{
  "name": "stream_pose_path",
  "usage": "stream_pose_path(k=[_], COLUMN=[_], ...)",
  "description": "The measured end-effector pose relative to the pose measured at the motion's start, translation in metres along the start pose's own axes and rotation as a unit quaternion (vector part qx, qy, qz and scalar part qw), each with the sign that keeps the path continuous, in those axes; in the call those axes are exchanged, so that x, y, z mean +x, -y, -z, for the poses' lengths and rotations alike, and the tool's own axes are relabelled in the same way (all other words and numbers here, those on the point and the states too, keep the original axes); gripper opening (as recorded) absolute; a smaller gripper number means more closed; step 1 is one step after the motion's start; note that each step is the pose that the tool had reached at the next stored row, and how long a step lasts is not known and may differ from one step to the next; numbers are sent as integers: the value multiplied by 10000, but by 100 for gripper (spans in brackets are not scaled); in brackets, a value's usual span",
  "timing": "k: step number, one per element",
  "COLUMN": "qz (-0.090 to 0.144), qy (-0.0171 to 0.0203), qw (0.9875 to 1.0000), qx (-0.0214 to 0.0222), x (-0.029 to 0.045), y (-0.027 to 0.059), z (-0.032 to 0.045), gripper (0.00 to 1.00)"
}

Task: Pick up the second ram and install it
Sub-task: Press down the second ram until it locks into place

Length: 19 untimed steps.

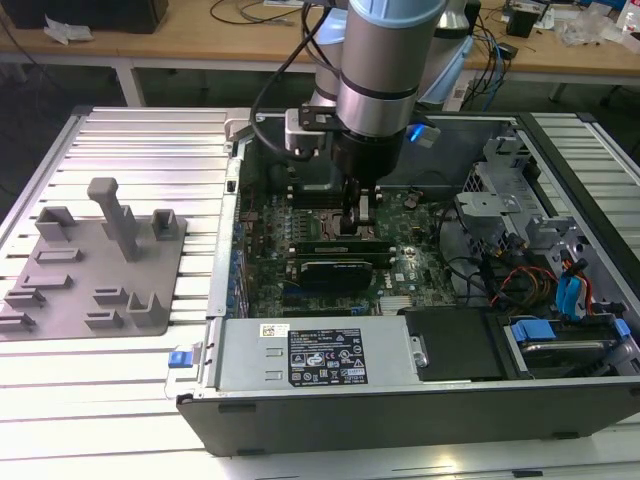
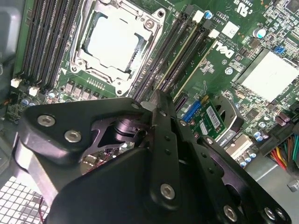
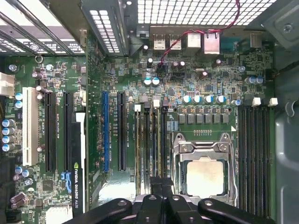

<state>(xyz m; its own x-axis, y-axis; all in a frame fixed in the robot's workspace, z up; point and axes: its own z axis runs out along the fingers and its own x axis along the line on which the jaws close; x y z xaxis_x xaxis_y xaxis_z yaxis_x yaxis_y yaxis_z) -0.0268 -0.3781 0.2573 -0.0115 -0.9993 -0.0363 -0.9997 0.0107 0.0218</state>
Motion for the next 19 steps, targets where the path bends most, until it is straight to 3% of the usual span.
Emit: stream_pose_path(k=[15, 19], qz=[0, 0], qy=[0, 0], qw=[10000, 10000], qx=[0, 0], x=[-4, -5], y=[363, 420], z=[7, 8], gripper=[8, 8])
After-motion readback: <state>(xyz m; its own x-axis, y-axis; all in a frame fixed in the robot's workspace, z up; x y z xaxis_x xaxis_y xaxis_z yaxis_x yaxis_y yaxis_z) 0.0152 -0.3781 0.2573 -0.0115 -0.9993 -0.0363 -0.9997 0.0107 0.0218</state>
